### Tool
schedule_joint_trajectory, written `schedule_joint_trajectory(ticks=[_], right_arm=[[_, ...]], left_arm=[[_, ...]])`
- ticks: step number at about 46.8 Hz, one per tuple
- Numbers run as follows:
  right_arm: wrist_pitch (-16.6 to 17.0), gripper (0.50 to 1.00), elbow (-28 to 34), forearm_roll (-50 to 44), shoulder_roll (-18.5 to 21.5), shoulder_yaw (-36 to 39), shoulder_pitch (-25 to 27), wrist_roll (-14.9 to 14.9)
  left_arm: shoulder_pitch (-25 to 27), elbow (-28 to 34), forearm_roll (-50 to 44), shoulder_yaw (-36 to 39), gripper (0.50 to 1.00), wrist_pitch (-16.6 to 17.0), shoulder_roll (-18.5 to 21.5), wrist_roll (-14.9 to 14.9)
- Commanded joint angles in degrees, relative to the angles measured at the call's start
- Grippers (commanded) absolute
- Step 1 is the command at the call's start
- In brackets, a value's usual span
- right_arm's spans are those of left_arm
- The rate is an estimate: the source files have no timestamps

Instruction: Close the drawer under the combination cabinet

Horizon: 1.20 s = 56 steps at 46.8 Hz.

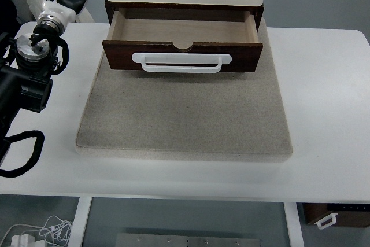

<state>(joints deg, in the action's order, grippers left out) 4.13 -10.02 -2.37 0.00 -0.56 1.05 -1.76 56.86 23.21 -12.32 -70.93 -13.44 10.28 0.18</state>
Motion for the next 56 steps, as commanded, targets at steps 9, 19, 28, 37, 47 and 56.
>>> schedule_joint_trajectory(ticks=[9, 19, 28, 37, 47, 56], right_arm=[[0.0, 0.952, 0.0, 0.0, 0.0, 0.0, 0.0, 0.0], [0.0, 0.952, 0.0, 0.0, 0.0, 0.0, 0.0, 0.0], [0.0, 0.952, 0.0, 0.0, 0.0, -0.1, 0.0, 0.0], [0.0, 0.952, 0.0, 0.1, 0.0, 0.0, 0.0, 0.0], [0.0, 0.952, 0.0, 0.0, 0.0, 0.0, 0.0, 0.0], [0.0, 0.952, 0.0, 0.0, 0.0, -0.1, 0.0, 0.0]], left_arm=[[0.0, -0.1, -0.1, 0.0, 0.999, 0.1, 0.0, 0.7], [-0.1, -0.3, -0.1, -0.1, 0.999, -0.1, 0.1, 0.4], [0.1, -0.8, 0.0, -0.1, 0.999, -0.1, 0.8, 0.7], [0.4, -0.7, 0.2, 0.3, 0.999, -0.2, 1.6, 0.8], [0.7, -0.8, 0.2, 1.0, 0.994, -0.1, 1.8, 1.9], [1.0, -0.8, 0.3, 2.1, 0.996, 0.0, 1.8, 2.4]])
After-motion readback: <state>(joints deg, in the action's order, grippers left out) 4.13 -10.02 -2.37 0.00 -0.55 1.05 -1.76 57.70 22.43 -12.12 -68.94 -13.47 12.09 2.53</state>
